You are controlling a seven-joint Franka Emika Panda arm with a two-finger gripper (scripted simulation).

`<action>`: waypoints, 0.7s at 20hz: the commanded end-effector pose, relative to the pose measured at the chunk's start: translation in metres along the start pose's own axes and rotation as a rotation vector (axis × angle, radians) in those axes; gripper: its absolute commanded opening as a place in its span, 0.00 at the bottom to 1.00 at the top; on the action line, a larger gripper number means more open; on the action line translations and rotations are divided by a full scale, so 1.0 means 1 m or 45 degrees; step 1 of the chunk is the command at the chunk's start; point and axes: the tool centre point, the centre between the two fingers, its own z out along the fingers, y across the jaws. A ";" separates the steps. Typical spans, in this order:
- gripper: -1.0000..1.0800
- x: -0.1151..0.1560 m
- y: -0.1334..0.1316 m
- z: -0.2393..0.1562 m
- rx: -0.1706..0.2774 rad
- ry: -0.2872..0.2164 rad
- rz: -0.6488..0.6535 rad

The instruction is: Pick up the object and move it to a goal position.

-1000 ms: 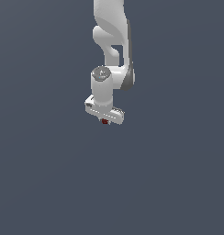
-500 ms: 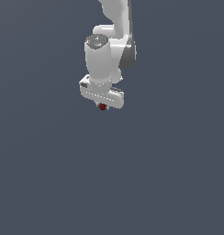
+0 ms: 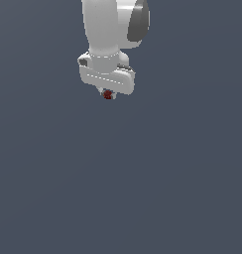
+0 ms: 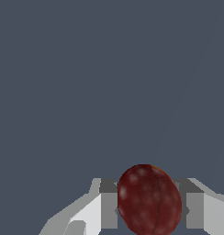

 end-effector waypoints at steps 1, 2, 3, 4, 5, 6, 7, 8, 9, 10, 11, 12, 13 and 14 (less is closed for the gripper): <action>0.00 -0.002 0.002 -0.022 -0.001 -0.001 0.000; 0.00 -0.003 0.003 -0.030 -0.001 -0.001 0.000; 0.00 -0.003 0.004 -0.037 -0.001 -0.001 0.000; 0.00 -0.004 0.004 -0.044 -0.001 -0.001 0.000; 0.00 -0.004 0.005 -0.050 -0.001 -0.001 -0.001; 0.00 -0.004 0.005 -0.056 -0.001 -0.001 -0.001; 0.00 -0.004 0.006 -0.061 -0.001 -0.001 -0.001; 0.00 -0.005 0.006 -0.066 -0.001 -0.001 -0.001; 0.00 -0.005 0.006 -0.070 -0.001 -0.001 -0.001; 0.00 -0.005 0.007 -0.073 -0.001 -0.001 -0.001; 0.00 -0.005 0.007 -0.077 -0.001 -0.001 -0.001; 0.00 -0.005 0.007 -0.079 -0.001 -0.001 -0.001; 0.00 -0.005 0.007 -0.081 0.000 -0.002 -0.002; 0.00 -0.005 0.007 -0.083 0.000 -0.002 -0.002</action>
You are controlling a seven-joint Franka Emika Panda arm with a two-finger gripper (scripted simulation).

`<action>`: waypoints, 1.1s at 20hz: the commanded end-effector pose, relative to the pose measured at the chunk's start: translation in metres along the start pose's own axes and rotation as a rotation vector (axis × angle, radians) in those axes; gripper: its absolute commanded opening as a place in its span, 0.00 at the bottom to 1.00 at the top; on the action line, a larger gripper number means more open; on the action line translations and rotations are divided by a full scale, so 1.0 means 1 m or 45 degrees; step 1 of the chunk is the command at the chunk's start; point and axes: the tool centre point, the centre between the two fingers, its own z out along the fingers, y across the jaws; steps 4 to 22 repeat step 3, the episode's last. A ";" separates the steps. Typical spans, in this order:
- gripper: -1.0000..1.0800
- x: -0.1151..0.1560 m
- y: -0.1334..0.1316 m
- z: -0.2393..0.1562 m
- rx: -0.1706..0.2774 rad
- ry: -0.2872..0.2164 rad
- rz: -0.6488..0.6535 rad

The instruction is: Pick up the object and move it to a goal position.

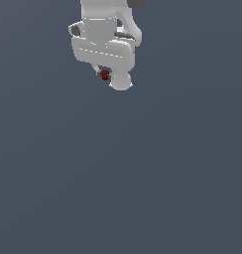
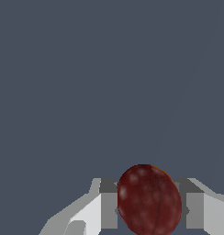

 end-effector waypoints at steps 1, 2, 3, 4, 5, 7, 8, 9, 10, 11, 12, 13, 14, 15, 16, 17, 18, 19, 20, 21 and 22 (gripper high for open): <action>0.00 0.000 0.000 -0.005 0.000 -0.001 0.000; 0.00 0.000 0.000 -0.005 0.000 -0.001 0.000; 0.00 0.000 0.000 -0.006 0.000 -0.001 0.000; 0.00 0.000 0.000 -0.006 0.000 -0.001 0.000; 0.00 0.000 0.000 -0.006 0.000 -0.001 0.000; 0.00 0.000 0.000 -0.006 0.000 -0.001 0.000; 0.00 0.000 0.000 -0.006 0.000 -0.001 0.000; 0.00 0.000 0.000 -0.006 0.000 -0.001 0.000; 0.00 0.000 0.000 -0.006 0.000 -0.001 0.000; 0.00 0.000 0.000 -0.006 0.000 -0.001 0.000; 0.00 0.000 0.000 -0.006 0.000 -0.001 0.000; 0.00 0.000 0.000 -0.006 0.000 -0.001 0.000; 0.00 0.000 0.000 -0.006 0.000 -0.001 0.000; 0.00 0.000 0.000 -0.006 0.000 -0.001 0.000; 0.00 0.000 0.000 -0.006 0.000 -0.001 0.000; 0.00 0.000 0.000 -0.006 0.000 -0.001 0.000; 0.00 0.000 0.000 -0.006 0.000 -0.001 0.000; 0.00 0.000 0.000 -0.006 0.000 -0.001 0.000; 0.00 0.000 0.000 -0.006 0.000 -0.001 0.000; 0.00 0.000 0.000 -0.006 0.000 -0.001 0.000; 0.00 0.000 0.000 -0.006 0.000 -0.001 0.000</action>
